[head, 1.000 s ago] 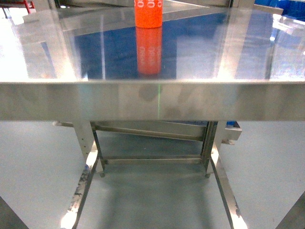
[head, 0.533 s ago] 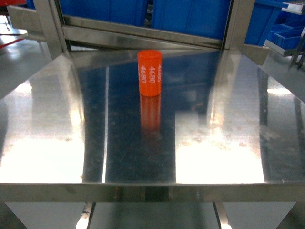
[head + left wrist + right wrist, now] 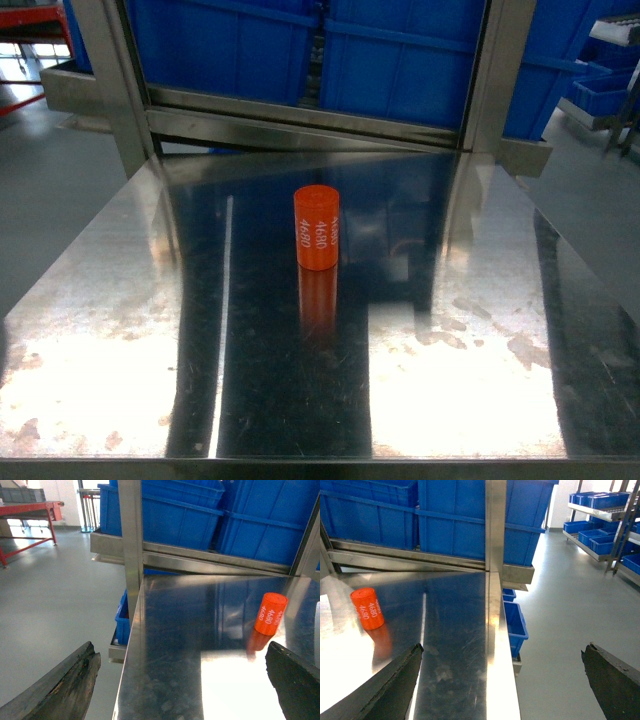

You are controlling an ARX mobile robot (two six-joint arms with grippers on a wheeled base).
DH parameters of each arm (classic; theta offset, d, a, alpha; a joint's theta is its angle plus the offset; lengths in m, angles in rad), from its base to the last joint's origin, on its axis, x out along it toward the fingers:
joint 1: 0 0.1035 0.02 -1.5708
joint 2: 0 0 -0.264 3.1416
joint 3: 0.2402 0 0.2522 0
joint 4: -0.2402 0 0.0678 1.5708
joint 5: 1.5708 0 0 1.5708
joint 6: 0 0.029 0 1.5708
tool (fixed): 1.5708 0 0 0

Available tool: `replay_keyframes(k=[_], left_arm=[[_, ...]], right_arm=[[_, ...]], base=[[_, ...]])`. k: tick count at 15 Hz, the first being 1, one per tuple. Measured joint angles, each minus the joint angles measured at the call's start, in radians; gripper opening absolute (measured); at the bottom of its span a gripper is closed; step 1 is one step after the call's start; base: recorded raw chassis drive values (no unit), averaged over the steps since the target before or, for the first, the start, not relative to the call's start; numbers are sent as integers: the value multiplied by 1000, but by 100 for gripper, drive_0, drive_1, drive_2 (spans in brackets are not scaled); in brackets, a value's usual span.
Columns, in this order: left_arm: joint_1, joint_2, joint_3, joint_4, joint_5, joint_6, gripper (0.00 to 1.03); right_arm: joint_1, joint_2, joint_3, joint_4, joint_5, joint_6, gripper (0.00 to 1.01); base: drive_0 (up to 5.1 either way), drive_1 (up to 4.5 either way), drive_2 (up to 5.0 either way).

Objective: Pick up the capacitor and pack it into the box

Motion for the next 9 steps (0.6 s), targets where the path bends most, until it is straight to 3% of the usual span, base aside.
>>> replay_keyframes(k=[9], left_arm=[[0,0,0,0,0,0,98]], right_arm=[[0,0,0,0,0,0,98]], base=[[0,0,0]])
